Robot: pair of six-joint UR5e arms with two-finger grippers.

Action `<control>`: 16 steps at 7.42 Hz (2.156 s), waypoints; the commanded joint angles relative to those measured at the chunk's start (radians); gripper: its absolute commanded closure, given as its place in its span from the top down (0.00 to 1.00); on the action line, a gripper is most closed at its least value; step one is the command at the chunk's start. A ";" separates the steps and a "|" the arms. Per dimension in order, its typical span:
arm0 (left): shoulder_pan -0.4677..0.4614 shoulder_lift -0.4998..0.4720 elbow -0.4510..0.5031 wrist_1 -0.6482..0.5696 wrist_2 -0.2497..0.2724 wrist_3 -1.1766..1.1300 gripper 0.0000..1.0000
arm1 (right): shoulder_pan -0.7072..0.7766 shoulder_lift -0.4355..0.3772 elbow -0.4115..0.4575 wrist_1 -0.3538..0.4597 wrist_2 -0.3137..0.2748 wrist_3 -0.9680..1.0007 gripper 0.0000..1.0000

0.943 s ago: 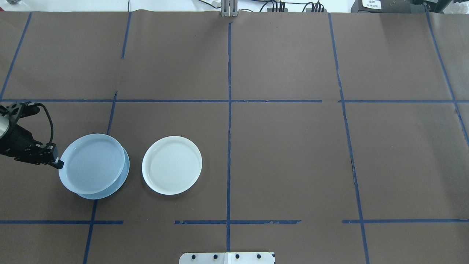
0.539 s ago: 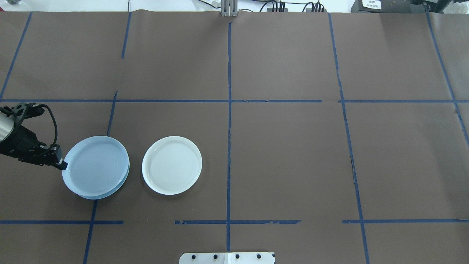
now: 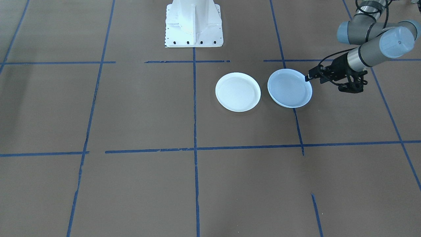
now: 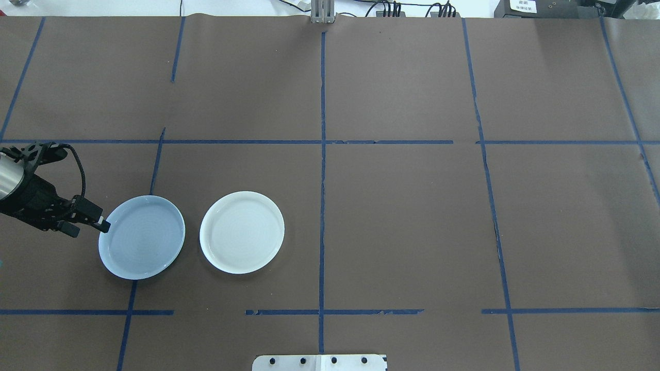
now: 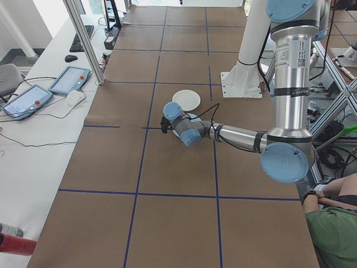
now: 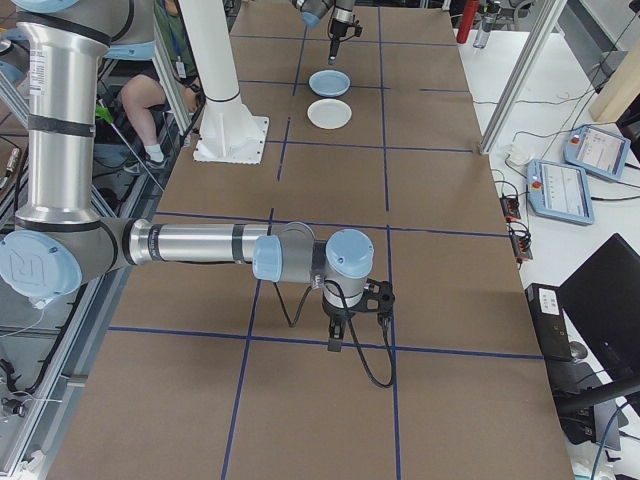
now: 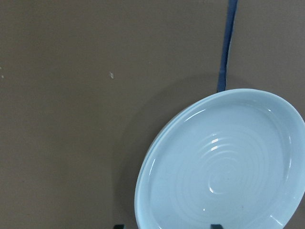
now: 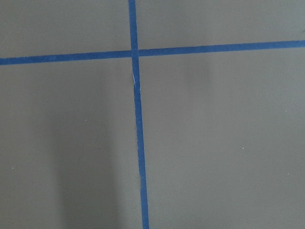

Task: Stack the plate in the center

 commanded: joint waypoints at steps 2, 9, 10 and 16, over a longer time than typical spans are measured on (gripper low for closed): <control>0.008 -0.072 -0.070 0.006 0.012 -0.198 1.00 | 0.000 0.000 0.000 0.000 0.000 0.000 1.00; 0.359 -0.214 -0.119 0.044 0.373 -0.759 1.00 | 0.002 0.000 0.000 0.000 0.000 0.000 1.00; 0.400 -0.223 -0.116 0.075 0.463 -0.779 1.00 | 0.000 0.000 0.000 0.000 0.000 0.000 1.00; 0.425 -0.261 -0.087 0.132 0.510 -0.811 0.64 | 0.000 0.000 0.000 0.000 0.000 0.000 1.00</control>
